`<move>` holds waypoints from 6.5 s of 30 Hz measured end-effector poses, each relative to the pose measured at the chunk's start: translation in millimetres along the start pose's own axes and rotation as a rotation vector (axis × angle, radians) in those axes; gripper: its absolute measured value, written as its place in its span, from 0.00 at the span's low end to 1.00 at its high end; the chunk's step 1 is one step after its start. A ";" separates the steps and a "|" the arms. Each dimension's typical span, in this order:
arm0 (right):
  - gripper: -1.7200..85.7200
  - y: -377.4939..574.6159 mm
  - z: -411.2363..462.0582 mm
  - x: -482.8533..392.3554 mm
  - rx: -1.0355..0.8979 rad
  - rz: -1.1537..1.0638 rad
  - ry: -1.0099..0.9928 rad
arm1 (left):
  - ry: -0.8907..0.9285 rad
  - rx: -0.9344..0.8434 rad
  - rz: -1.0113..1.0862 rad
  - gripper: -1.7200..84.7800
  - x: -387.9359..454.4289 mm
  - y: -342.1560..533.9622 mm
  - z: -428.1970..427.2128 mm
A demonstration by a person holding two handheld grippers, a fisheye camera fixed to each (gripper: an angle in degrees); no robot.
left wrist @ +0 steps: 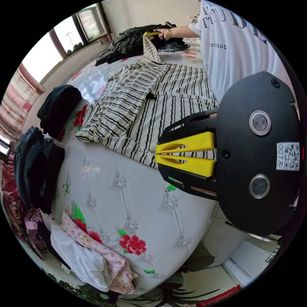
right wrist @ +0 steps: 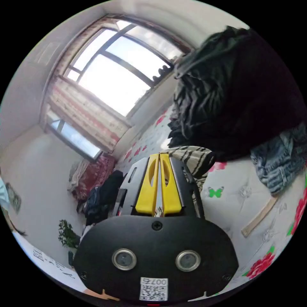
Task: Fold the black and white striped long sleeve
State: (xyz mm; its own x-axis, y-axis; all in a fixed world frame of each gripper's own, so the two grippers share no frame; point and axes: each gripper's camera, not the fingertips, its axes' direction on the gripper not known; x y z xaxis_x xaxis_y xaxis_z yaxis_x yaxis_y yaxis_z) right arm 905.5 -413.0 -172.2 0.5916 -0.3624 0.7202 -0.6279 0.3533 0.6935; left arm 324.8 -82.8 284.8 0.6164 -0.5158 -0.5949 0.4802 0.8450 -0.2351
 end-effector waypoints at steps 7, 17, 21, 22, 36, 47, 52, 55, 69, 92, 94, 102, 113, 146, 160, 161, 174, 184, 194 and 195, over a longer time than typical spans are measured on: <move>0.02 212.8 9.1 -414.5 -0.253 -1.015 -0.325 | 0.120 0.116 0.034 0.01 21.2 16.8 -42.1; 0.06 702.1 111.0 -494.6 -1.122 -1.239 -0.369 | 0.192 0.131 0.012 0.05 -5.5 72.1 -46.3; 0.07 718.7 118.9 -502.5 -1.134 -1.235 -0.346 | 0.191 0.116 0.063 0.06 1.6 73.6 -39.1; 0.07 713.0 124.0 -502.8 -1.117 -1.231 -0.313 | 0.187 0.110 0.090 0.07 7.7 72.1 -36.7; 0.12 585.7 20.9 -244.5 -1.030 -0.508 0.264 | -0.063 -0.032 0.007 0.12 -77.4 183.6 -53.2; 0.08 629.1 48.4 -157.2 -1.396 -0.397 0.176 | -0.120 -0.365 0.355 0.05 -27.2 151.1 39.8; 0.02 599.6 58.4 -156.7 -1.430 -0.504 0.134 | -0.069 -0.423 0.535 0.01 -16.6 145.9 25.1; 0.02 548.7 40.6 -153.5 -1.343 -0.433 -0.026 | 0.178 -0.391 0.516 0.01 -29.5 126.5 -14.0; 0.03 180.9 105.2 -120.9 -0.531 -0.011 -0.383 | 0.717 0.219 -0.075 0.11 -96.0 -153.0 -96.4; 0.03 326.5 160.9 42.2 -0.724 0.228 -0.107 | 0.101 -0.103 0.122 0.03 8.0 -76.1 64.7; 0.03 330.6 136.8 38.2 -0.719 0.163 -0.092 | 0.121 -0.128 0.195 0.02 16.1 -59.0 65.7; 0.08 361.2 38.4 6.4 -0.701 -0.094 0.249 | 0.102 -0.098 0.255 0.11 19.5 38.4 57.7; 0.07 399.0 273.6 -179.7 -0.845 -0.837 0.272 | -0.163 0.090 0.974 0.12 170.2 -50.0 92.2; 0.04 276.4 289.7 44.5 -0.748 -0.111 0.191 | 0.589 -0.037 -0.097 0.04 3.0 -250.2 79.5; 0.12 399.8 -9.8 192.7 -0.529 0.338 0.112 | 0.518 0.038 -0.184 0.07 -66.9 -90.4 -8.1; 0.12 416.7 -11.9 198.9 -0.550 0.365 0.077 | 0.523 0.034 -0.192 0.07 -69.3 -76.5 -11.8; 0.02 398.6 143.6 7.9 -0.693 -0.123 -0.212 | 0.631 0.047 -0.235 0.09 -101.9 -31.9 -50.7; 0.06 676.2 252.4 -257.5 -1.247 -0.829 -0.493 | 0.716 0.049 -0.298 0.14 -142.2 28.2 -65.6; 0.12 595.8 291.8 -46.7 -1.140 -0.231 -0.171 | 0.854 0.014 -0.194 0.20 -134.3 34.8 -61.7; 0.12 596.5 293.5 -32.6 -1.144 -0.175 -0.174 | 0.856 0.007 -0.190 0.20 -132.4 32.8 -60.3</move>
State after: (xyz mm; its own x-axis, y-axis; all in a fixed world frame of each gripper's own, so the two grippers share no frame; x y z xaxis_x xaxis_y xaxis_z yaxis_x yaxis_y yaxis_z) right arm 363.2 -443.6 212.5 0.4921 -0.5646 0.6626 0.3291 0.8253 0.4589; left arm 221.4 21.7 309.5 -0.1535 -0.3624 -0.9193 0.5331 0.7529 -0.3858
